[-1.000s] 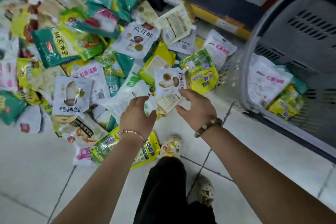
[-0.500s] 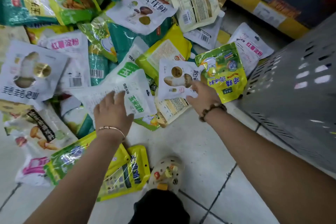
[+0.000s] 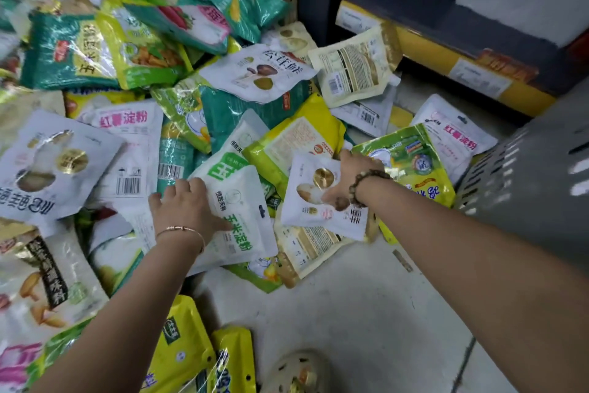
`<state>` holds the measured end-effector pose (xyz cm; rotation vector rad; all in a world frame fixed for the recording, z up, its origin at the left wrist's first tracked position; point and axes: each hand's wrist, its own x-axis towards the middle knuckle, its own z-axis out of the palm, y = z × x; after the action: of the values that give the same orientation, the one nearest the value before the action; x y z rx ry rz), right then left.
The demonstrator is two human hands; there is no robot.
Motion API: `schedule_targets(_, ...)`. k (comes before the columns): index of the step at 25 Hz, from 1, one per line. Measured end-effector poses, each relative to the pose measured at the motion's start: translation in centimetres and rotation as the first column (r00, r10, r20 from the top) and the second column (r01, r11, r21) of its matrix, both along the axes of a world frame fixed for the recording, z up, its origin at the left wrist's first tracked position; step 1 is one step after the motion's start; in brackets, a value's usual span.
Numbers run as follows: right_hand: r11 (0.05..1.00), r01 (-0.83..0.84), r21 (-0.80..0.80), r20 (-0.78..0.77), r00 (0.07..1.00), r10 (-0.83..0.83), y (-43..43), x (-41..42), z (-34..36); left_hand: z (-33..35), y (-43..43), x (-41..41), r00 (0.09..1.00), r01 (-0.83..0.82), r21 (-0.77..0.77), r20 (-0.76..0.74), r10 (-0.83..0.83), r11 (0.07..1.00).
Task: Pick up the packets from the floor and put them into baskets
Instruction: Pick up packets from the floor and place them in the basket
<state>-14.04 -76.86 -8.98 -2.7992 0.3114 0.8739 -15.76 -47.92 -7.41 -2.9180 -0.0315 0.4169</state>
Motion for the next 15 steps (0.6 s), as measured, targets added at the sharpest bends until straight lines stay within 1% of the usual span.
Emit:
schedule_targets(1, 1.0, 0.017, -0.013, -0.034, 0.999, -0.018, -0.2, -0.4, 0.1, 0.1, -0.1, 0.3, 1.0, 0.005, 0.018, -0.019, -0.004, 1.0)
schedule_targets(4, 0.986, 0.119, 0.113, -0.068, 0.991, -0.112, 0.0, -2.4, 0.2, 0.3, -0.3, 0.8, 0.996, 0.044, 0.043, -0.084, -0.04, 0.998)
schedule_targets(7, 0.971, 0.138, 0.195, -0.023, 0.99, -0.136, 0.3, -4.4, 0.7, 0.5, -0.3, 0.6, 0.988, 0.11, 0.038, -0.114, -0.105, 0.993)
schedule_targets(9, 0.943, 0.167, 0.289, 0.015, 0.984, -0.179, 0.5, -5.5, 1.2, 0.9, 0.0, 0.2, 0.986, 0.128, 0.031, -0.113, -0.124, 0.991)
schedule_targets(12, 0.875, 0.221, 0.431, 0.082, 0.956, -0.282, 0.7, -7.0, 2.5, 1.9, 0.4, -0.4, 0.984, 0.149, 0.034, -0.103, -0.145, 0.988)
schedule_targets(15, 0.743, 0.297, 0.6, 0.138, 0.876, -0.462, 1.0, -8.1, 5.4, 4.3, 0.7, -1.3, 0.995, 0.085, -0.035, -0.043, -0.086, 0.996)
